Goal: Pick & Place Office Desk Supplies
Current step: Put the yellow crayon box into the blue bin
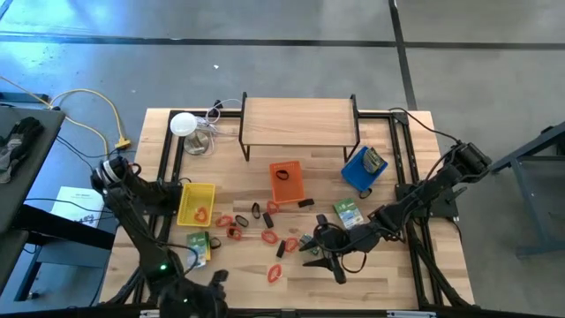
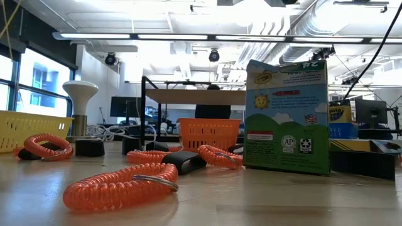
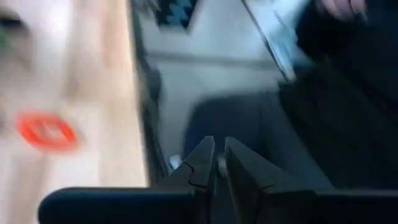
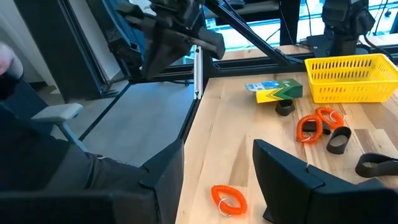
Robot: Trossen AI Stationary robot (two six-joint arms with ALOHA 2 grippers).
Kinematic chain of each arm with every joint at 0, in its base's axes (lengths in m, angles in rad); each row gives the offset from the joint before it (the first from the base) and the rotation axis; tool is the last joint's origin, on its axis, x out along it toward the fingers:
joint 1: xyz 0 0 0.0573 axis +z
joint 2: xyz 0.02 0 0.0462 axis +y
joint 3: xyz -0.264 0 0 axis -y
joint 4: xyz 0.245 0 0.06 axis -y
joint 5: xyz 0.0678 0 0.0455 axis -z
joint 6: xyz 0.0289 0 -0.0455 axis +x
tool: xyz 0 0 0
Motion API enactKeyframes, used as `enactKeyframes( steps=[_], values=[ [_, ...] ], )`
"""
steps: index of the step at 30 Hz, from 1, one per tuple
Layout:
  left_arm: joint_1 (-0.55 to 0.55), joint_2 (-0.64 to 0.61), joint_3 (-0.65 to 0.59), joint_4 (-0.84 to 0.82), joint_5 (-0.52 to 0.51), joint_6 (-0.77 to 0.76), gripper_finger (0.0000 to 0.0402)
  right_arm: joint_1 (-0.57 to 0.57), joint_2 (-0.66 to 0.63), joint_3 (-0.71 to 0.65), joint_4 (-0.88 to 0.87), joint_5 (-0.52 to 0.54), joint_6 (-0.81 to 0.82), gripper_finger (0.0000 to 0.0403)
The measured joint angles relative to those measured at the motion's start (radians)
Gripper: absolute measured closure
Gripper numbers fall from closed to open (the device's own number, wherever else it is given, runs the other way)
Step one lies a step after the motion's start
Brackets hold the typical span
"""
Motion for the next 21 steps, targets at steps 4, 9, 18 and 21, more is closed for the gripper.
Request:
enactKeyframes(
  steps=[4, 9, 18, 21],
  values=[
    [0.04, 0.015, 0.0, 0.089, -0.144, 0.134, 0.0372, 0.0, 0.0, 0.0, -0.006, 0.0, 0.005, 0.0223],
    [0.025, 0.02, 0.074, 0.022, -0.246, 0.419, 0.0372, 0.007, 0.0, 0.0, -0.008, 0.0, 0.003, 0.0223],
    [-0.046, 0.18, 0.452, -0.642, -0.411, 0.239, 0.0371, 0.016, 0.0, 0.0, -0.01, -0.004, -0.017, 0.0223],
    [-0.066, 0.28, 0.571, -0.886, -0.374, 0.073, 0.0371, 0.019, 0.0, 0.0, -0.011, -0.003, -0.016, 0.0223]
  ],
)
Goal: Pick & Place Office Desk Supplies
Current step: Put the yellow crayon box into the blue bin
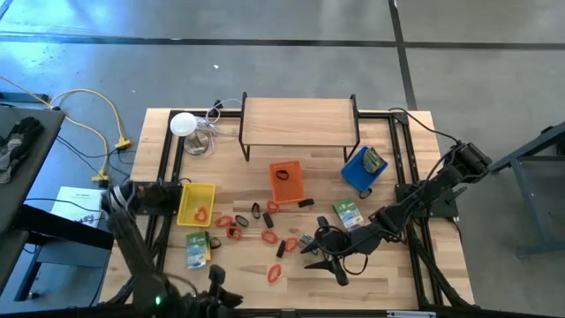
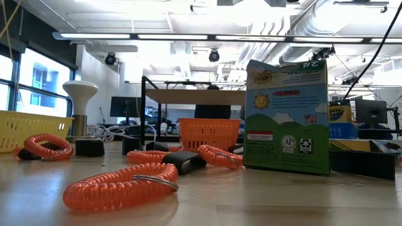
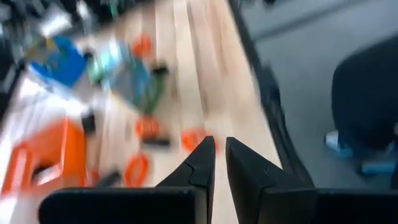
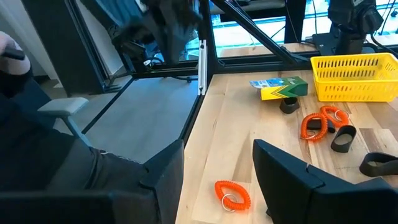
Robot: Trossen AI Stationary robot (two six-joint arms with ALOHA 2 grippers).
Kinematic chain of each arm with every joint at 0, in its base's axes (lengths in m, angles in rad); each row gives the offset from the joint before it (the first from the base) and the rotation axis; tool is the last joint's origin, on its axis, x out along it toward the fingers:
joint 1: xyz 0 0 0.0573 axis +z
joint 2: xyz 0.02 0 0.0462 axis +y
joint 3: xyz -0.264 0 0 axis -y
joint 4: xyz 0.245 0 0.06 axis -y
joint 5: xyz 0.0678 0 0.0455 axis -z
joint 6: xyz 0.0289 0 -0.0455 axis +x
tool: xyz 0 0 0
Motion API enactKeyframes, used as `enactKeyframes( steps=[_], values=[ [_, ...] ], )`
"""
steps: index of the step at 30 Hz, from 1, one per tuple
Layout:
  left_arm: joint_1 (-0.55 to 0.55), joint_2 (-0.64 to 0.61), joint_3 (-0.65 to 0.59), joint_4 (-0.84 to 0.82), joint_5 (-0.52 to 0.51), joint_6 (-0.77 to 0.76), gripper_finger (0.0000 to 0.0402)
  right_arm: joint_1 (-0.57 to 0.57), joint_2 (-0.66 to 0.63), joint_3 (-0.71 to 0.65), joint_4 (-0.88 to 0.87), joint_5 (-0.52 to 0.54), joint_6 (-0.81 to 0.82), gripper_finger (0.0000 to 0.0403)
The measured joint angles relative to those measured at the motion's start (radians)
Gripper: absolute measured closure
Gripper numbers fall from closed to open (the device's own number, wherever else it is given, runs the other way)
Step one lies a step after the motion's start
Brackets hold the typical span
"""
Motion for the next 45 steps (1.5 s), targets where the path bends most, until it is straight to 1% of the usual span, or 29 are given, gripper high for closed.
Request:
enactKeyframes(
  steps=[2, 4, 5, 7, 11, 14, 17, 19, 21, 24, 27, 31, 35, 37, 39, 45],
  values=[
    [-0.011, 0.06, 0.063, -0.175, 0.055, -0.176, 0.0371, 0.002, 0.0, 0.0, 0.0, 0.0, 0.003, 0.0223],
    [-0.022, 0.111, 0.108, -0.343, 0.134, -0.36, 0.0371, 0.004, 0.0, 0.0, 0.001, 0.0, 0.005, 0.0223],
    [-0.028, 0.129, 0.119, -0.398, 0.168, -0.441, 0.0371, 0.006, 0.0, 0.0, 0.002, 0.0, 0.006, 0.0223],
    [-0.042, 0.152, 0.12, -0.476, 0.238, -0.544, 0.0371, 0.008, 0.0, 0.0, 0.005, 0.006, 0.006, 0.0223],
    [-0.067, 0.183, 0.12, -0.527, 0.356, -0.638, 0.0371, 0.008, 0.0, 0.0, 0.011, 0.007, 0.006, 0.0223],
    [-0.079, 0.196, 0.121, -0.53, 0.412, -0.64, 0.0371, 0.008, 0.0, 0.0, 0.012, 0.007, 0.006, 0.0223],
    [-0.082, 0.214, 0.122, -0.574, 0.487, -0.665, 0.0368, 0.008, 0.0, 0.0, 0.012, 0.007, 0.006, 0.0223],
    [-0.081, 0.228, 0.121, -0.629, 0.559, -0.716, 0.0356, 0.008, 0.0, 0.0, 0.012, 0.007, 0.006, 0.0223],
    [-0.077, 0.231, 0.114, -0.628, 0.616, -0.758, 0.0336, 0.008, 0.0, 0.0, 0.012, 0.007, 0.006, 0.0223],
    [-0.073, 0.231, 0.112, -0.628, 0.619, -0.761, 0.0297, 0.008, 0.0, 0.0, 0.011, 0.007, 0.006, 0.0223],
    [-0.067, 0.231, 0.112, -0.627, 0.586, -0.754, 0.026, 0.008, 0.0, 0.0, 0.012, 0.007, 0.006, 0.0223],
    [-0.067, 0.231, 0.09, -0.627, 0.57, -0.752, 0.0226, 0.008, 0.0, 0.0, 0.012, 0.007, 0.006, 0.0223],
    [-0.069, 0.231, 0.034, -0.627, 0.574, -0.752, 0.0219, 0.008, 0.0, 0.0, 0.011, 0.007, 0.006, 0.0223],
    [-0.069, 0.231, 0.011, -0.628, 0.587, -0.776, 0.0219, 0.008, 0.0, 0.0, 0.011, 0.007, 0.006, 0.0223],
    [-0.069, 0.231, -0.001, -0.628, 0.588, -0.807, 0.0219, 0.008, 0.0, 0.0, 0.011, 0.007, 0.006, 0.0223],
    [-0.061, 0.231, -0.029, -0.628, 0.577, -0.828, 0.0219, 0.008, 0.0, 0.0, 0.011, 0.007, 0.006, 0.0223]
  ],
)
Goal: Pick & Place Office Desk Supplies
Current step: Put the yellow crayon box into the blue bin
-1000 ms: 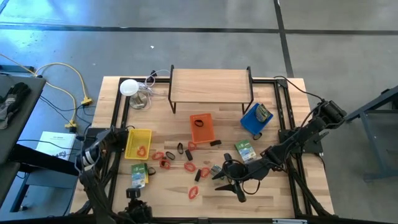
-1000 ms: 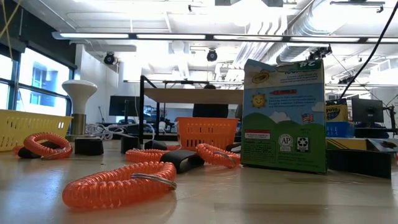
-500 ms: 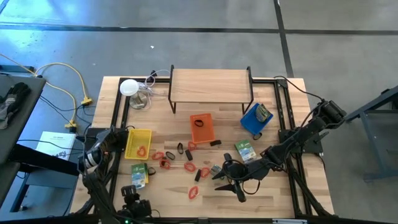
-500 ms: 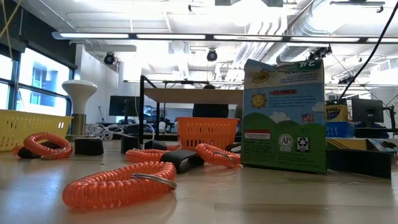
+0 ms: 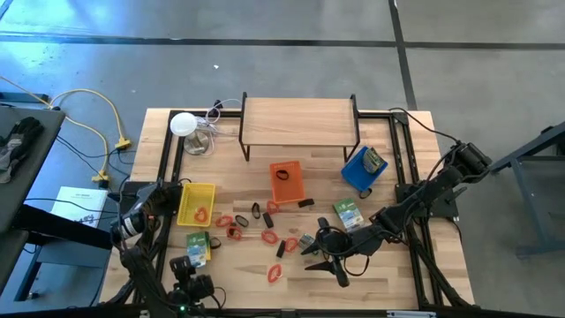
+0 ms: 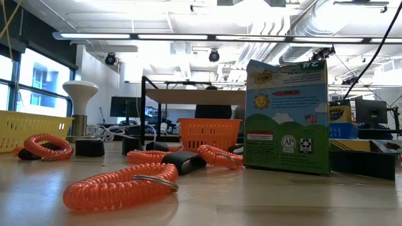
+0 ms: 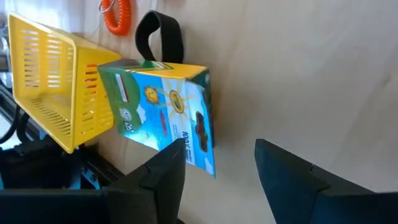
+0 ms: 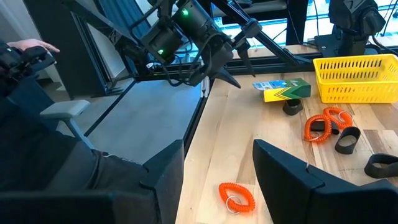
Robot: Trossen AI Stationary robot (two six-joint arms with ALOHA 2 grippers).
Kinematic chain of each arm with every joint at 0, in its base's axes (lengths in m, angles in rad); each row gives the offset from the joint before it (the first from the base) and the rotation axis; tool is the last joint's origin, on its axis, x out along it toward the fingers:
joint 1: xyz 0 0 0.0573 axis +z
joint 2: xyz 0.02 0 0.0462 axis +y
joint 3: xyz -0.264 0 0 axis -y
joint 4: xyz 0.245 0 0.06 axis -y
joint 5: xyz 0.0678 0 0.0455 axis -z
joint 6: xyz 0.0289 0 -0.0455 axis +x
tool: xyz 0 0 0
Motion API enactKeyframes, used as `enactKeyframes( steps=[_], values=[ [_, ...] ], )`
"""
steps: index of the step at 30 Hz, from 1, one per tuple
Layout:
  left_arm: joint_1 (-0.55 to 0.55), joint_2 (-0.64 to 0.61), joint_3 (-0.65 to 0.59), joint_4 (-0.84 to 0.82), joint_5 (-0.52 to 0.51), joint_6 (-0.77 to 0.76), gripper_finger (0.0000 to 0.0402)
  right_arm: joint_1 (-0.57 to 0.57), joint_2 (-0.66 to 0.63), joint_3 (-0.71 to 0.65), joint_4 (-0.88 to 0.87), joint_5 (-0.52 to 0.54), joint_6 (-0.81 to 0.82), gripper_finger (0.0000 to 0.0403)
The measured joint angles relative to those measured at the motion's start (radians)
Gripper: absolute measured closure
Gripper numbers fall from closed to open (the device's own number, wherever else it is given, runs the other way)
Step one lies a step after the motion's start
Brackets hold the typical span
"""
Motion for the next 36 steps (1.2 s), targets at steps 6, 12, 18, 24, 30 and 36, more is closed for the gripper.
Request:
enactKeyframes(
  steps=[6, 12, 18, 24, 30, 36],
  values=[
    [0.021, 0.0, -0.045, 0.001, -0.002, -0.064, 0.0222, 0.0, 0.0, 0.0, 0.0, 0.0, 0.022, 0.0223],
    [0.034, 0.0, -0.053, 0.004, 0.002, -0.064, 0.0266, 0.0, 0.0, 0.0, 0.0, 0.0, 0.023, 0.0223],
    [0.033, 0.0, -0.06, 0.005, 0.002, -0.019, 0.0347, 0.0, 0.0, 0.0, 0.0, 0.0, 0.023, 0.0223],
    [0.033, 0.0, -0.069, 0.007, 0.002, -0.013, 0.0398, 0.0, 0.0, 0.0, -0.001, 0.0, 0.023, 0.0223],
    [0.033, 0.0, -0.069, 0.029, 0.008, 0.019, 0.04, 0.0, 0.0, 0.0, -0.001, 0.0, 0.024, 0.0223],
    [0.047, 0.0, -0.008, 0.016, 0.055, 0.074, 0.0401, 0.0, 0.0, 0.0, -0.001, 0.0, 0.024, 0.0223]
  ],
)
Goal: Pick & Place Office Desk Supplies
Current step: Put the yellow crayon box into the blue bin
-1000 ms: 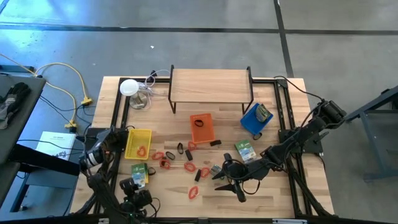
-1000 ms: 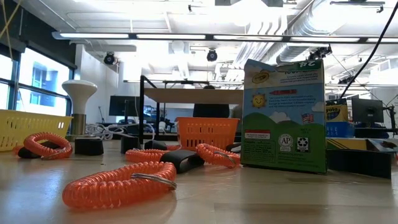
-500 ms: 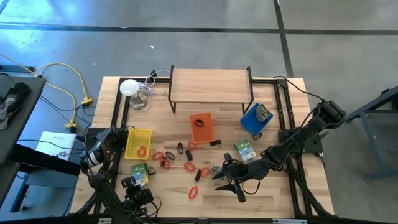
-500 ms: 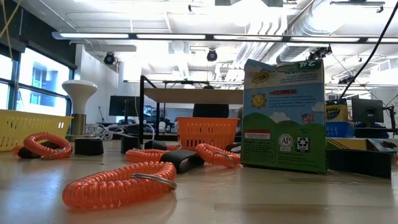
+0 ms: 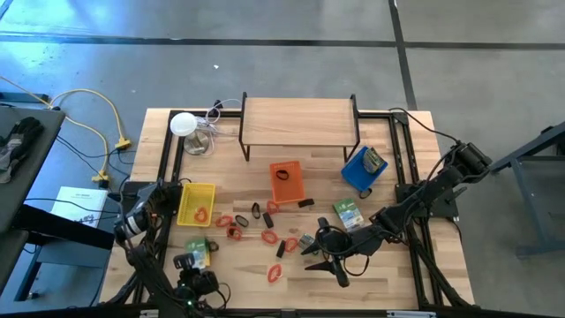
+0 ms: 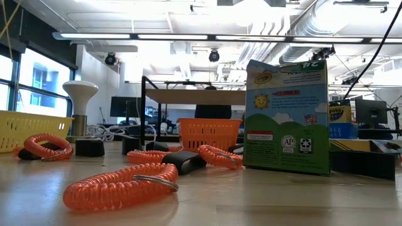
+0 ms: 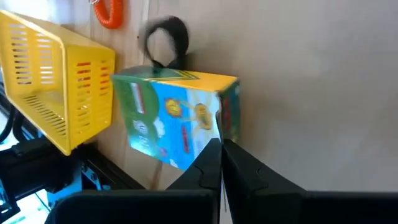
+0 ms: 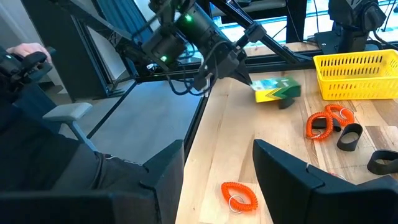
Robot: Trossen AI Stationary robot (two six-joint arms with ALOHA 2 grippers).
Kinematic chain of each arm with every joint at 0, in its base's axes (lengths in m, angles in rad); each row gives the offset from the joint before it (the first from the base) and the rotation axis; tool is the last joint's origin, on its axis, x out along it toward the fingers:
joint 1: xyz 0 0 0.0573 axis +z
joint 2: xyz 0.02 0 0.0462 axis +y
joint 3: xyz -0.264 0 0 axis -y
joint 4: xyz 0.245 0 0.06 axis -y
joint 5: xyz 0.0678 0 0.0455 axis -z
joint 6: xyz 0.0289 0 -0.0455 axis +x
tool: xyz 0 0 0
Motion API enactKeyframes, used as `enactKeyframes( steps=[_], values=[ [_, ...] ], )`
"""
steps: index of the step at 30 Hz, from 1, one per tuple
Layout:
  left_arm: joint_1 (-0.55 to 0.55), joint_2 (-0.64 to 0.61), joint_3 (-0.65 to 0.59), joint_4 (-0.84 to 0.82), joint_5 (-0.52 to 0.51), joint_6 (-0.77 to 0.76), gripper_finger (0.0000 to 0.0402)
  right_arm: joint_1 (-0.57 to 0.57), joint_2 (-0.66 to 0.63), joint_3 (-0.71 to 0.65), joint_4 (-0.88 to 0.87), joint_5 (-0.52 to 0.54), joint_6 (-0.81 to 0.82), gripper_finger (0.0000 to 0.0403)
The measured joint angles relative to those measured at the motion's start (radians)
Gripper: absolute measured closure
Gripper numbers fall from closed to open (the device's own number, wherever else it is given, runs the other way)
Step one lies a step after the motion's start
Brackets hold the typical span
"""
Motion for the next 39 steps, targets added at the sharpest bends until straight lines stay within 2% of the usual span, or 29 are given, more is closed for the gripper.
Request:
enactKeyframes(
  steps=[6, 10, 13, 18, 21, 23, 26, 29, 34, 39],
  values=[
    [0.026, -0.025, 0.104, -0.015, -0.007, 0.092, 0.0401, 0.0, 0.0, 0.0, -0.003, -0.002, -0.005, 0.0223],
    [0.045, -0.077, 0.128, -0.017, -0.018, 0.101, 0.0401, 0.014, 0.02, 0.0, -0.002, -0.008, -0.037, 0.0223],
    [0.056, -0.123, 0.139, -0.015, -0.048, 0.13, 0.0401, 0.034, 0.055, 0.0, 0.041, -0.01, -0.123, 0.0223],
    [0.089, -0.199, 0.152, -0.014, -0.099, 0.195, 0.0401, 0.067, 0.124, 0.0, 0.14, -0.01, -0.364, 0.0223],
    [0.118, -0.242, 0.154, -0.015, -0.136, 0.242, 0.0401, 0.08, 0.165, 0.0, 0.198, -0.003, -0.427, 0.0223],
    [0.142, -0.262, 0.154, -0.015, -0.169, 0.268, 0.0401, 0.08, 0.192, 0.0, 0.263, 0.039, -0.444, 0.0223],
    [0.191, -0.289, 0.154, -0.005, -0.2, 0.288, 0.0401, 0.063, 0.221, 0.0, 0.353, 0.132, -0.452, 0.0223],
    [0.243, -0.298, 0.154, 0.019, -0.22, 0.339, 0.0401, 0.035, 0.225, 0.0, 0.377, 0.181, -0.391, 0.0223],
    [0.318, -0.298, 0.154, 0.084, -0.219, 0.485, 0.0401, -0.002, 0.225, 0.034, 0.329, 0.157, -0.271, 0.0221],
    [0.378, -0.298, 0.154, 0.2, -0.218, 0.612, 0.0401, -0.016, 0.225, 0.076, 0.281, 0.121, -0.334, 0.0194]
  ],
)
